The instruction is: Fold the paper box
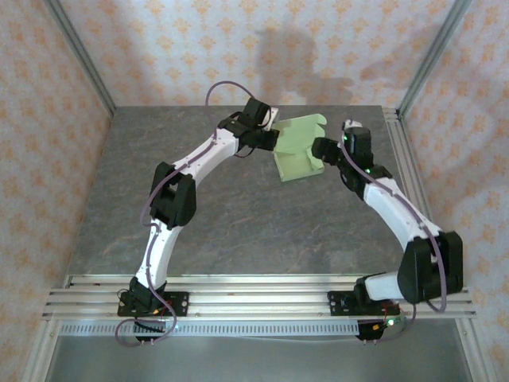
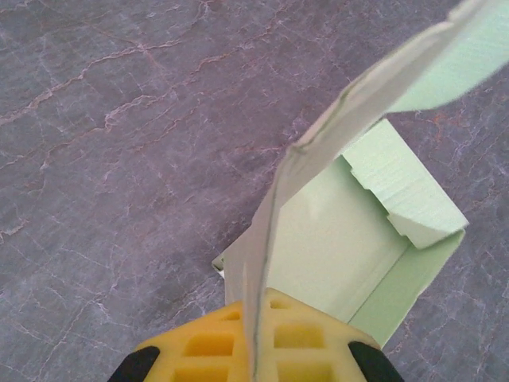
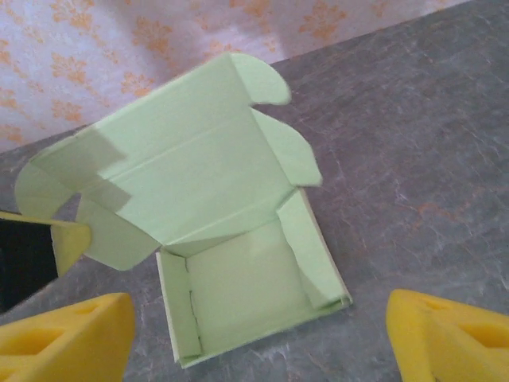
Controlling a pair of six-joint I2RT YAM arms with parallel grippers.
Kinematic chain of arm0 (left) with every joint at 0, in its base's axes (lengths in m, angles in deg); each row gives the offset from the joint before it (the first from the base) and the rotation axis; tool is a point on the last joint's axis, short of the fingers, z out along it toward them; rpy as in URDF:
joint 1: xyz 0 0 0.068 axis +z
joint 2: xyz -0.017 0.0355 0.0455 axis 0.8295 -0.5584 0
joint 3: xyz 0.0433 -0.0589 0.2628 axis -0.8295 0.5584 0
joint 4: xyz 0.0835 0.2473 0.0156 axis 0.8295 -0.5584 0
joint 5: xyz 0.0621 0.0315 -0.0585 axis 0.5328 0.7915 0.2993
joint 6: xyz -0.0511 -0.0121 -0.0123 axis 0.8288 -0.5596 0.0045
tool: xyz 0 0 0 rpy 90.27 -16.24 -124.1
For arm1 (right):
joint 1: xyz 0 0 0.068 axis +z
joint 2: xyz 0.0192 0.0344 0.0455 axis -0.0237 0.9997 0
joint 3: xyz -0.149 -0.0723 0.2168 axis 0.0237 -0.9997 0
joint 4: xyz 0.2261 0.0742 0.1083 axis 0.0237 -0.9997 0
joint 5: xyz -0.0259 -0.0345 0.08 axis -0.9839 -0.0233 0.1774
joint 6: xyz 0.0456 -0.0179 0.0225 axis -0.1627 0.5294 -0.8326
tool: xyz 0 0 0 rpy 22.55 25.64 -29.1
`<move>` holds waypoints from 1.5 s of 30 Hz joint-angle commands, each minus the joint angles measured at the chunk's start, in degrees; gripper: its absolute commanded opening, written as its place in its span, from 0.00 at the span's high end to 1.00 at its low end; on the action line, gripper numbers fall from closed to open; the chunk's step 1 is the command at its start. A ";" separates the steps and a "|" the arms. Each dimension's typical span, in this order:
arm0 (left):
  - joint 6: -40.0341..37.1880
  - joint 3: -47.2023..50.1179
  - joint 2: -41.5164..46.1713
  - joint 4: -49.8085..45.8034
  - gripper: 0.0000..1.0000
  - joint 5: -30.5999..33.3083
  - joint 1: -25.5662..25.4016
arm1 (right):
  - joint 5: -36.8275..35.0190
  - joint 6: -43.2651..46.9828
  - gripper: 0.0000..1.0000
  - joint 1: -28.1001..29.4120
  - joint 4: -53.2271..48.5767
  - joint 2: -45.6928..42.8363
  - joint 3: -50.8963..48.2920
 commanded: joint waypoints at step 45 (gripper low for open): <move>-13.75 -20.00 -11.58 -26.70 1.00 -29.21 11.18 | 13.25 22.30 0.71 -1.67 -26.17 38.78 30.64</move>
